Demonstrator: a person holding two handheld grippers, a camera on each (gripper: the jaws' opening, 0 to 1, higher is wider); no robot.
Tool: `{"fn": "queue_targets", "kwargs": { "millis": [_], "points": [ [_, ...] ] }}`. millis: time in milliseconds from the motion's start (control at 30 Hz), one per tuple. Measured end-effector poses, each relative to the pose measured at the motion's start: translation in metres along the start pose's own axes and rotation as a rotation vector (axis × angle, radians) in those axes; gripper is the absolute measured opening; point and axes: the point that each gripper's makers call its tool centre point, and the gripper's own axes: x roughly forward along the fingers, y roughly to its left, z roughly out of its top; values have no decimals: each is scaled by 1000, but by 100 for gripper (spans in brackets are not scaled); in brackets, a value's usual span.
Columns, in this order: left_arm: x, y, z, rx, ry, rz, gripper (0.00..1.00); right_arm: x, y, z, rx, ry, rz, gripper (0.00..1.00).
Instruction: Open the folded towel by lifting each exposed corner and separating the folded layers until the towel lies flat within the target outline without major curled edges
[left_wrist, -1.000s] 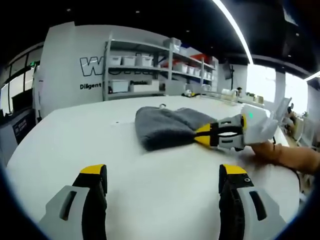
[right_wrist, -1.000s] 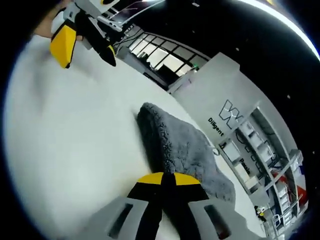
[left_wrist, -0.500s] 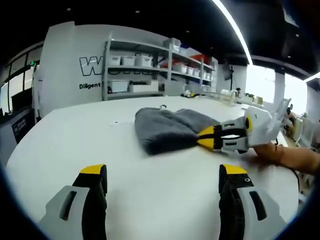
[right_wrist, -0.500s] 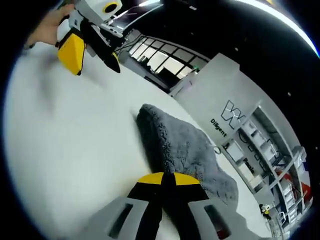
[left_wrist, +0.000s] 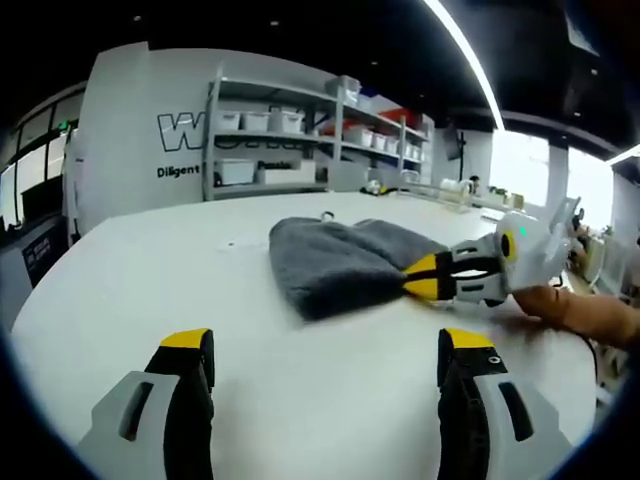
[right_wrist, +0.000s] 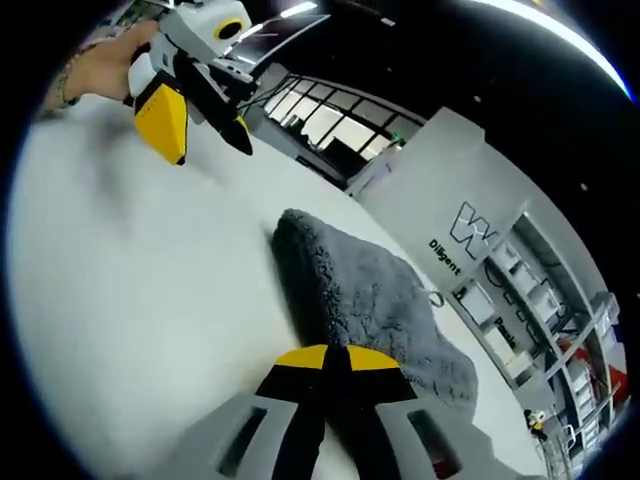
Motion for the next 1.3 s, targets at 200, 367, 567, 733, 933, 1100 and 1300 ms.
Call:
{"fn": "queue_targets", "kwargs": {
  "millis": [200,367,567,733,933,1100,1300],
  "points": [
    [-1,-2,1,3,-5,-6,91,-3,2,1,3,-2,16,0],
    [1,-4,0,13,4,-14,91,-6,2,1,24,-8,38,0],
    [1,-8,-2,28,15,-22,91,-12,4,2,51,-15,67,0],
    [-1,-11,-3,51,26,-26,91,-18,4,3,78,-22,103,0],
    [-5,-15,6,80,2,-35,91,-26,6,4,133,-26,180,0],
    [-4,-18,10,97,-8,-48,90,-30,8,7,132,-23,223,0],
    [-4,-19,7,116,7,-51,90,-33,16,12,147,-11,278,0]
  ]
}}
